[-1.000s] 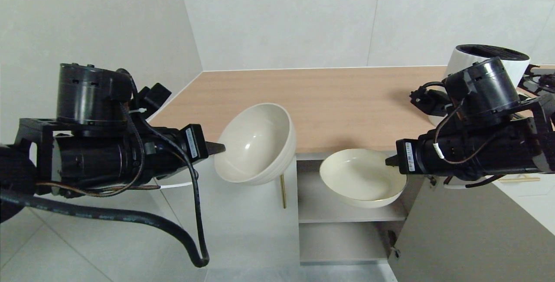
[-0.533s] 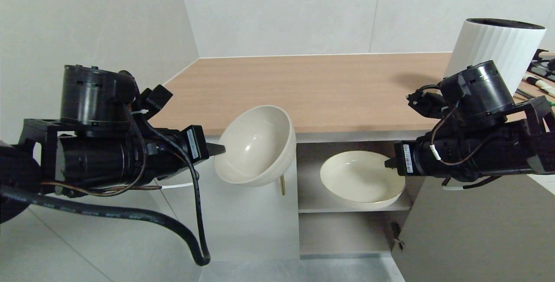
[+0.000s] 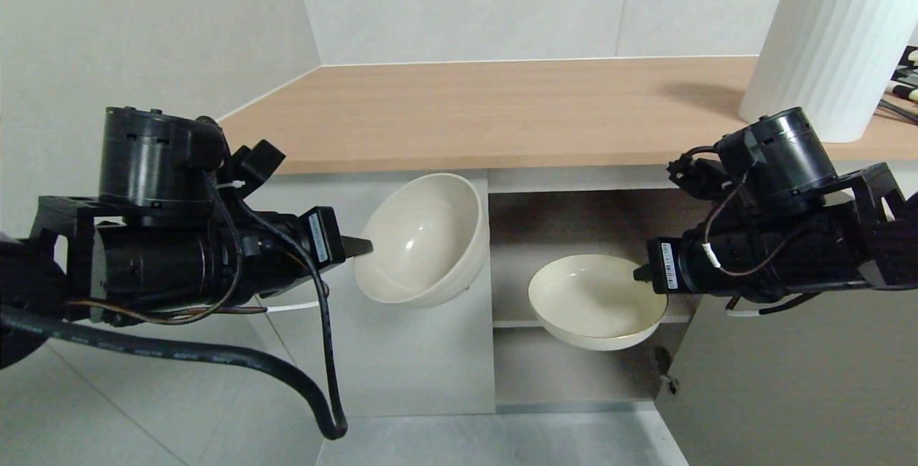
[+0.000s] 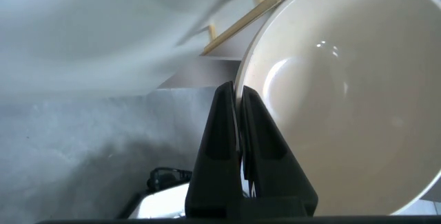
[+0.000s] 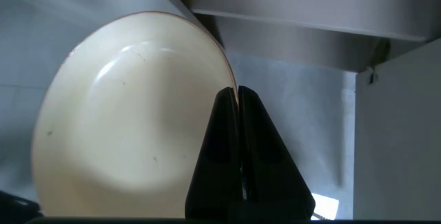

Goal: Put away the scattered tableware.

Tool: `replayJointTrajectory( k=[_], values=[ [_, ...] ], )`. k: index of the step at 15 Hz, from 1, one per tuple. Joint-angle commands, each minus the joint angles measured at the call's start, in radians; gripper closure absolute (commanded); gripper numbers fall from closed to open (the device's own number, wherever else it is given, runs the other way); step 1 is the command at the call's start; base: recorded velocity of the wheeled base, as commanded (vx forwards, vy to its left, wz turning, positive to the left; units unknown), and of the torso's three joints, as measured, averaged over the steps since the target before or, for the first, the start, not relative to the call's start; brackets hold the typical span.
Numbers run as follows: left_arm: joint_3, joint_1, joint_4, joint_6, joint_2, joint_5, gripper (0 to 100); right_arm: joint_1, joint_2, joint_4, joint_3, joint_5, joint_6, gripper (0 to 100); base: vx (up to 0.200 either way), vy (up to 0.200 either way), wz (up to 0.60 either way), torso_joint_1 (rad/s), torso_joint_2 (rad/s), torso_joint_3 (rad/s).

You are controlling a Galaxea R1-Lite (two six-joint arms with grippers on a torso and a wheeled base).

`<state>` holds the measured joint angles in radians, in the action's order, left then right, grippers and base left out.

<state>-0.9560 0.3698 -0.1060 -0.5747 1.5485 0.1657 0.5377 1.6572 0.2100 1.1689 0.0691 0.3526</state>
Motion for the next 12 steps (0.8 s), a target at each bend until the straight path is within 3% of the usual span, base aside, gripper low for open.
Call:
replayJointTrajectory(
  k=[1,7,9,11,12],
  values=[
    [0.000,0.000,0.000,-0.001,-0.002,0.000,100,-0.001,0.009,0.000,0.000,0.000,0.000,100,0.000,0.000,0.00,-0.105,0.43,0.315],
    [0.002,0.001,0.000,0.001,-0.002,0.000,100,-0.001,0.030,0.000,0.000,0.000,-0.001,100,0.000,0.000,0.00,-0.019,0.08,0.054],
    [0.005,0.001,0.003,0.024,0.002,-0.002,100,-0.022,0.073,-0.001,0.005,0.000,-0.001,100,0.000,0.000,0.00,0.000,0.00,0.000],
    [0.031,0.009,0.005,0.075,0.007,-0.002,100,-0.039,0.159,-0.080,0.005,0.006,-0.001,100,0.000,0.000,0.00,0.000,0.00,0.000],
    [0.037,0.020,0.003,0.081,0.016,-0.003,100,-0.047,0.199,-0.115,0.001,0.011,-0.001,100,0.000,0.000,0.00,0.000,0.00,0.000]
  ],
)
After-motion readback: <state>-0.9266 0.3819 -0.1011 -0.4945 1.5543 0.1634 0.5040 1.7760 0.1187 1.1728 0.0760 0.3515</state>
